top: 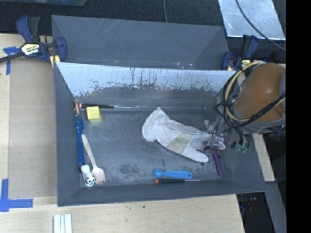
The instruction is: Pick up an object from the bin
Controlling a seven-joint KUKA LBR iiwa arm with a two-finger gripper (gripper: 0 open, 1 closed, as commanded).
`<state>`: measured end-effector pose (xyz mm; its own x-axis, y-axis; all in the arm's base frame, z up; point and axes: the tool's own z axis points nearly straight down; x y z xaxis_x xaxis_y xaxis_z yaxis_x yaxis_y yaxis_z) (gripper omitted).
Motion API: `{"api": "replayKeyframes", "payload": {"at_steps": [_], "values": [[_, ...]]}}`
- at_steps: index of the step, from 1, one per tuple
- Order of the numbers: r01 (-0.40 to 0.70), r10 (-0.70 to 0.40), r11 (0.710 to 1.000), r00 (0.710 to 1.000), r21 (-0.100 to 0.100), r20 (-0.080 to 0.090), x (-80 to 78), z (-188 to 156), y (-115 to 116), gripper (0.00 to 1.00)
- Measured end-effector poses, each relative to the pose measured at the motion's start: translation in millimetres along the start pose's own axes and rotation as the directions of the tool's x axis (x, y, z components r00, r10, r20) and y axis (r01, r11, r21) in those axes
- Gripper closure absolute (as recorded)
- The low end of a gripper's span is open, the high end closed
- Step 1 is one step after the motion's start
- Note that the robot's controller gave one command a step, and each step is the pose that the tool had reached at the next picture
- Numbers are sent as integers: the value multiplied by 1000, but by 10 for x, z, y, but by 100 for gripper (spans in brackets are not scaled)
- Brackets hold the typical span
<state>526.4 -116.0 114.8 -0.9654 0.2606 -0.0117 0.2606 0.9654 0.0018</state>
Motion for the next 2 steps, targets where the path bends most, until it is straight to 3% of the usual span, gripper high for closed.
{"api": "replayKeyframes", "payload": {"at_steps": [1,2], "values": [[1,-1,1000,1000,0,-4,5,-370,-2,100],[2,-2,1000,1000,0,3,-16,-669,-4,100]]}}
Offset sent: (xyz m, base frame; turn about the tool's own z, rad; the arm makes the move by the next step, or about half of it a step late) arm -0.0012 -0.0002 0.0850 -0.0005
